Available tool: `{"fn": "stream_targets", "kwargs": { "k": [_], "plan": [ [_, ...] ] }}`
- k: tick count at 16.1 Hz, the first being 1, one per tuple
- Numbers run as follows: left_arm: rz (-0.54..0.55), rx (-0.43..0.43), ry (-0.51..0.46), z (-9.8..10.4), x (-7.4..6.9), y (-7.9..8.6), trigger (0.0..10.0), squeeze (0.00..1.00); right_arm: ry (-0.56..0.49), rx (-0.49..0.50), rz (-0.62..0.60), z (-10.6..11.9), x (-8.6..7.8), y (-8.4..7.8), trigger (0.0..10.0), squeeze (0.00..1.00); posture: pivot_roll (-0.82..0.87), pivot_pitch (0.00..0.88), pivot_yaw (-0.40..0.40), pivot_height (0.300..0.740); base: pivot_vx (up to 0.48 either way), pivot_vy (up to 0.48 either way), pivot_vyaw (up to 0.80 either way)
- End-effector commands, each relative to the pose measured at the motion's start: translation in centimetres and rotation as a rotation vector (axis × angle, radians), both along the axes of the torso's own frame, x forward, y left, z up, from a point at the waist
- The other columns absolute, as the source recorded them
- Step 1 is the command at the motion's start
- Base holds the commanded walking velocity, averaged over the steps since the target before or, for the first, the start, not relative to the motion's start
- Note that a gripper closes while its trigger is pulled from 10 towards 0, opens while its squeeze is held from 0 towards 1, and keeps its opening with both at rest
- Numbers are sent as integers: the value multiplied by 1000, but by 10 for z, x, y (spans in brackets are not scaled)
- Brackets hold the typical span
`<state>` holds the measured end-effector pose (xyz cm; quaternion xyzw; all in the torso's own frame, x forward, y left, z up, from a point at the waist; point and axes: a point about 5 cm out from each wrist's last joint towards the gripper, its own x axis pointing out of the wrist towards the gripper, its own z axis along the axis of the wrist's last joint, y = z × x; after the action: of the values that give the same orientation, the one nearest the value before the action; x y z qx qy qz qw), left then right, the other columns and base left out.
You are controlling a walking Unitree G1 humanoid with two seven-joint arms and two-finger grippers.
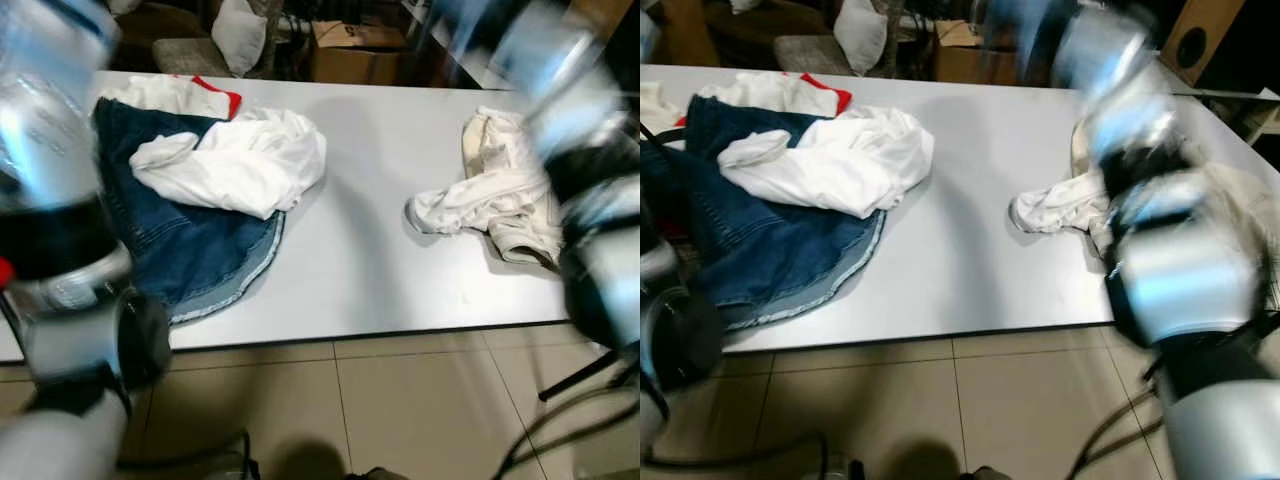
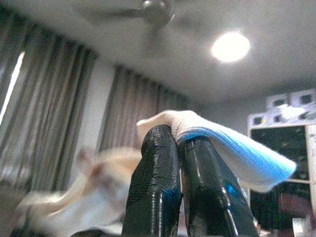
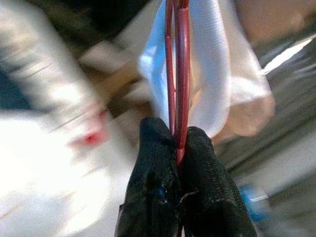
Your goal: Hang hanger
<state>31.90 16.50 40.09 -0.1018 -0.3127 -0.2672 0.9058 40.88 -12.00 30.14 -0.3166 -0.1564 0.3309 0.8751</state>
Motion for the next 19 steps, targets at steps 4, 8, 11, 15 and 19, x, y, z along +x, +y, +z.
{"fn": "stream_targets", "kwargs": {
  "k": [4, 8, 11, 15, 19],
  "plan": [
    [138, 155, 339, -89, 41, -26, 10000, 0, 267, -143, 163, -93, -20, -15, 10000, 0, 35, 0, -57, 740, 0, 0, 0],
    [330, 282, 494, -155, 64, -23, 10000, 0, 373, -197, 173, -160, -54, -51, 10000, 0, -25, 0, 21, 740, 0, 0, 0],
    [386, 138, 420, -118, 79, -9, 10000, 0, 374, -197, 211, -162, -65, -60, 10000, 0, -25, 0, 26, 740, 0, 0, 0],
    [536, 378, 473, -142, 87, 20, 10000, 0, 398, -223, 339, -153, -96, -72, 10000, 0, -31, 0, 37, 740, 0, 0, 0],
    [313, 673, 514, -191, 59, 26, 10000, 525, 424, -214, 334, -133, -135, -99, 10000, 0, -54, 0, 58, 740, 0, 0, 0]
  ]
}}
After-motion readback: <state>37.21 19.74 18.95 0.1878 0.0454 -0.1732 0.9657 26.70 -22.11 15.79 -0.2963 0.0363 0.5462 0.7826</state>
